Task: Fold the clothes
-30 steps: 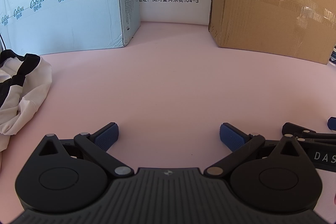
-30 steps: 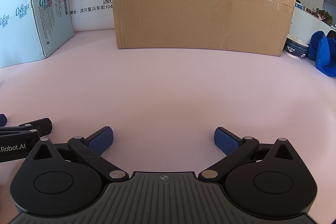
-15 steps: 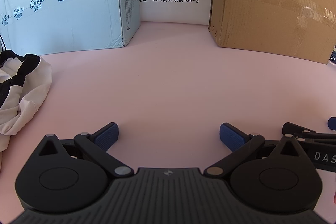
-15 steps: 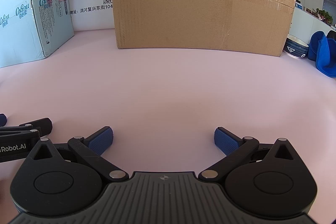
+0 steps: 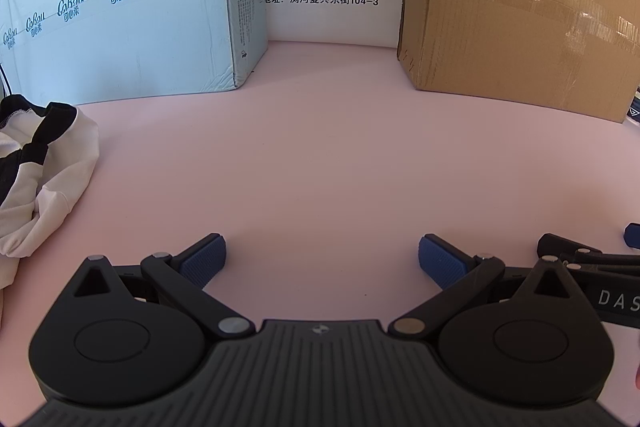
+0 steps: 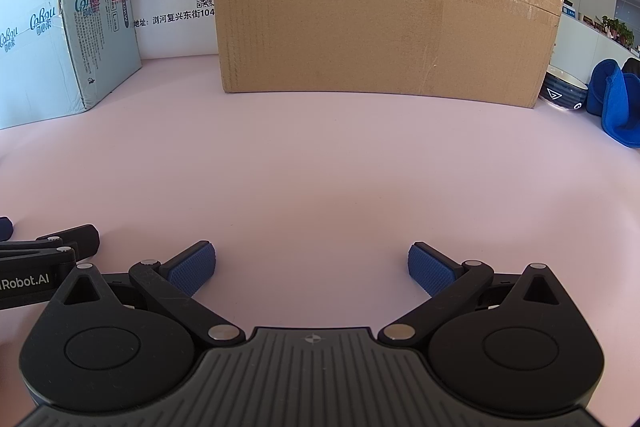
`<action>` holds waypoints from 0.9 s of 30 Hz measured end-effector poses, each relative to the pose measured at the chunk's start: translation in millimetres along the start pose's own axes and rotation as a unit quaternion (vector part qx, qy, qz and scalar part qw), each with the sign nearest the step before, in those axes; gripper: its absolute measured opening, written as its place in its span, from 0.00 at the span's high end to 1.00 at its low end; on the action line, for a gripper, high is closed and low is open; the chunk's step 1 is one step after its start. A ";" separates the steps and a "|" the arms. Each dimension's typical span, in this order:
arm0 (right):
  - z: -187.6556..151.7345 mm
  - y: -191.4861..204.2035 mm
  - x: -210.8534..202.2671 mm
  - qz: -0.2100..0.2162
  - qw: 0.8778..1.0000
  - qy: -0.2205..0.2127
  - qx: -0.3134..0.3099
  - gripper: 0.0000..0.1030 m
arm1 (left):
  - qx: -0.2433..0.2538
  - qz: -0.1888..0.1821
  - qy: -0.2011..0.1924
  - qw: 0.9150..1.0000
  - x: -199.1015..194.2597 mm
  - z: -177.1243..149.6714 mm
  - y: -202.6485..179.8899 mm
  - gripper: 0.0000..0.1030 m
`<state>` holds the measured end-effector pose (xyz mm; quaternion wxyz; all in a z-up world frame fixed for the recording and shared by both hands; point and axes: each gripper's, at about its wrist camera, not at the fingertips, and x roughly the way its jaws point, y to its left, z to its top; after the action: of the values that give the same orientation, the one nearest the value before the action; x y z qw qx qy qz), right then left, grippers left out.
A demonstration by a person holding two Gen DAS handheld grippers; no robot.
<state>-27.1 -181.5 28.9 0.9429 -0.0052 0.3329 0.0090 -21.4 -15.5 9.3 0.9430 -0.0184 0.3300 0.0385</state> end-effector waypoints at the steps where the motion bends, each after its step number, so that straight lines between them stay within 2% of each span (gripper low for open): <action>1: 0.0 -0.1 -0.1 0.000 1.000 0.000 0.000 0.00 | 0.000 0.000 0.000 1.000 0.0 0.0 -0.1 0.00; 27: 0.0 -0.2 0.0 0.000 1.000 0.000 0.000 0.00 | 0.000 0.000 0.000 1.000 0.7 0.5 0.6 0.00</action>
<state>-27.0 -181.6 28.9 0.9429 -0.0051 0.3329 0.0089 -20.6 -14.9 9.3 0.9431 -0.0183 0.3298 0.0389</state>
